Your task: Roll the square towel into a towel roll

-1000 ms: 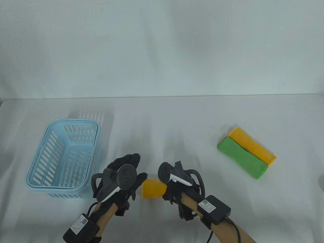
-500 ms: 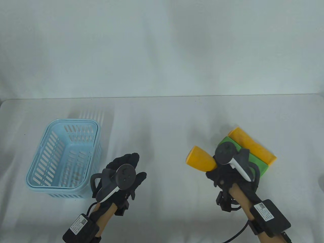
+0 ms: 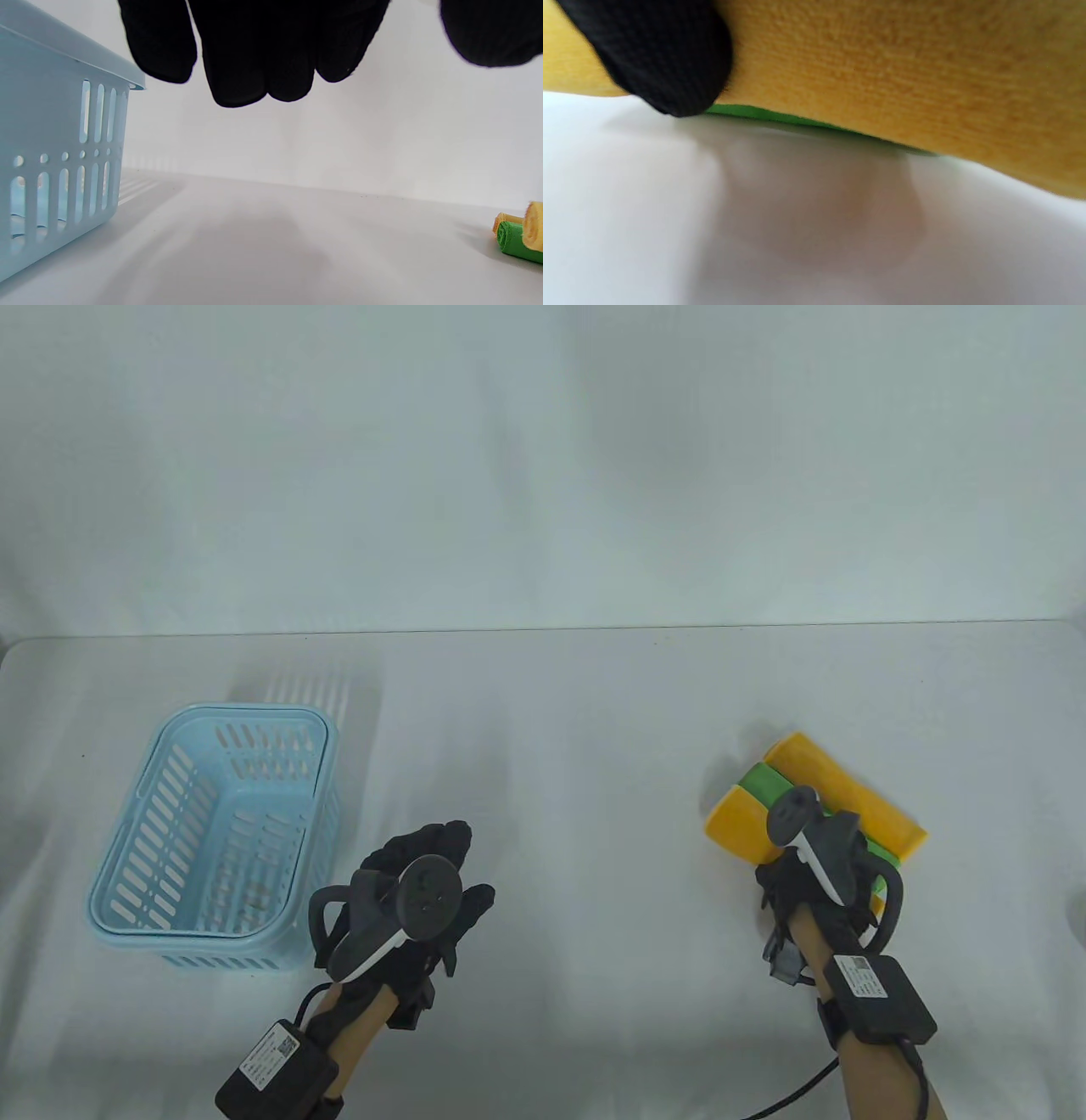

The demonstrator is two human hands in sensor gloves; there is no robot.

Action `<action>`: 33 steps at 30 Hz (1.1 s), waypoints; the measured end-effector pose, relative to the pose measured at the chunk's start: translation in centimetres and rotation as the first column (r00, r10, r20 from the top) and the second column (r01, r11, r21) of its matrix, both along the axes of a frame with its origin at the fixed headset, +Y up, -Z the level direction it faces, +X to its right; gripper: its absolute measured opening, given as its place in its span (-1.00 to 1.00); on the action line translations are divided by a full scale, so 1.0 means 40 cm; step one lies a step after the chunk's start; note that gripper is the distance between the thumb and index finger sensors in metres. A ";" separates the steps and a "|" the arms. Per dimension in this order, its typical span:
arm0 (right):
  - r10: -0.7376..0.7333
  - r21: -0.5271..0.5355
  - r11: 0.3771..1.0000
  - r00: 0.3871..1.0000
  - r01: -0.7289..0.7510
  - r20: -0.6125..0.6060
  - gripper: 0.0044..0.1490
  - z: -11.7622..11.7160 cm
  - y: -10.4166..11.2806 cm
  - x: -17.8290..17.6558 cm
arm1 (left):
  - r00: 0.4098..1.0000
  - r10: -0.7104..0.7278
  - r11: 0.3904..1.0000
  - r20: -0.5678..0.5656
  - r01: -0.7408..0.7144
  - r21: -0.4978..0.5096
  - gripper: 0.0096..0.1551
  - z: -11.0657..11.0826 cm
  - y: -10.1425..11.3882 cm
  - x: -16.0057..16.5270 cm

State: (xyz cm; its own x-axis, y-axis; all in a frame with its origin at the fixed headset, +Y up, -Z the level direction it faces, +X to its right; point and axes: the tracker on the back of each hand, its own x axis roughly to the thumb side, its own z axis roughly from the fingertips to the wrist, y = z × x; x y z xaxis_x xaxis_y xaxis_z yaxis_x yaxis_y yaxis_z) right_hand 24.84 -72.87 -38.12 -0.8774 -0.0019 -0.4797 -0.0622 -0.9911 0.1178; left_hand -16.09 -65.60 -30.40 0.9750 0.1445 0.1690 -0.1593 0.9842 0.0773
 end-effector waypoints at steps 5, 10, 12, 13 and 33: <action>0.141 -0.011 0.990 0.990 -0.141 0.005 -0.11 -0.016 -0.030 -0.023 | 1.000 -0.001 1.000 0.008 0.001 0.003 -0.04 0.003 0.001 0.007; 0.144 -0.037 0.989 0.990 -0.144 0.007 -0.08 -0.016 -0.043 -0.021 | 1.000 -0.003 1.000 0.016 0.003 -0.001 -0.05 0.003 -0.001 0.009; 0.143 -0.042 0.989 0.990 -0.142 0.005 -0.04 -0.015 -0.044 -0.021 | 1.000 -0.007 1.000 0.018 0.007 -0.004 -0.04 0.003 -0.001 0.010; 0.142 -0.044 0.989 0.990 -0.141 0.003 -0.03 -0.014 -0.044 -0.021 | 1.000 -0.008 1.000 0.018 0.008 -0.004 -0.05 0.003 -0.001 0.010; -0.042 0.097 0.993 0.984 0.059 -0.173 -0.03 0.061 0.124 -0.077 | 1.000 -0.001 1.000 0.021 0.001 -0.012 -0.04 0.006 -0.003 0.014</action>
